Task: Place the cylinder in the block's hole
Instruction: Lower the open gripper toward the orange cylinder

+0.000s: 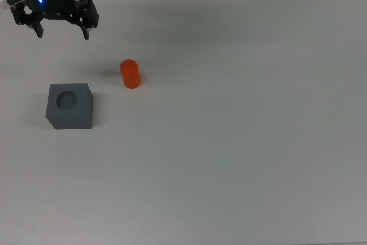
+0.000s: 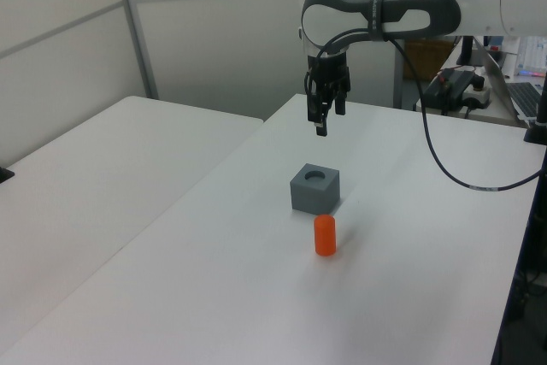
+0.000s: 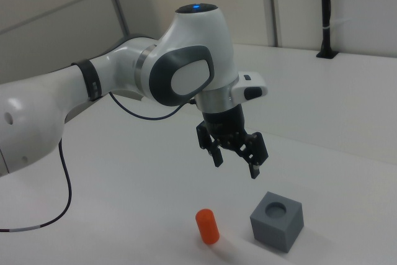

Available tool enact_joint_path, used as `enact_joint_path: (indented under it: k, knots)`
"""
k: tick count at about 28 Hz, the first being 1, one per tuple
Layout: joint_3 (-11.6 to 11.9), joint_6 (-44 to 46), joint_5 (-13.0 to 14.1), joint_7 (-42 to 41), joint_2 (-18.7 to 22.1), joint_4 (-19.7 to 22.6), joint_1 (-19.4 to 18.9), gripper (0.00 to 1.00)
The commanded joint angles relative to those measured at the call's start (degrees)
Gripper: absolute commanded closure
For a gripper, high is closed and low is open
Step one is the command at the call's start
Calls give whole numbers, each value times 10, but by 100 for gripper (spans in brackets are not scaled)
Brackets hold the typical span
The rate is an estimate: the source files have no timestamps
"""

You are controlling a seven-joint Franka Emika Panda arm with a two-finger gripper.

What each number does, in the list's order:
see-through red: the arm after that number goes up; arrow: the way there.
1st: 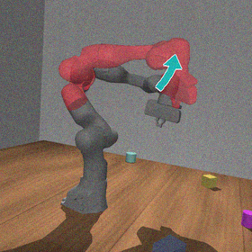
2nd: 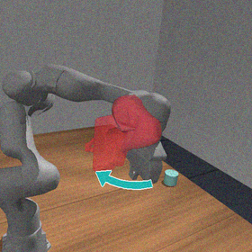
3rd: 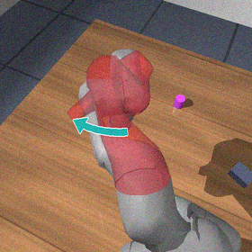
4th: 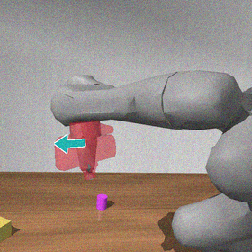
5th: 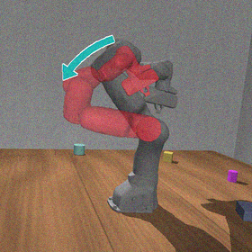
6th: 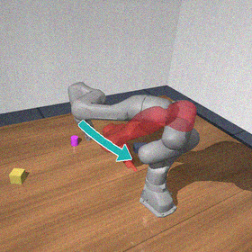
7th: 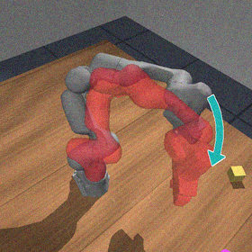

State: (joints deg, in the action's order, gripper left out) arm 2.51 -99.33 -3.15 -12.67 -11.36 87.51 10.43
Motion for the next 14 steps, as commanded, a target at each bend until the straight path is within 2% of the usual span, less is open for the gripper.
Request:
enact_joint_path:
  k: [1,10,14]
  knots:
    - [13,3,-9,-10,0,0,-6,0]
    - [14,2,-9,-9,2,2,-6,0]
    - [14,1,-9,-10,24,28,-9,0]
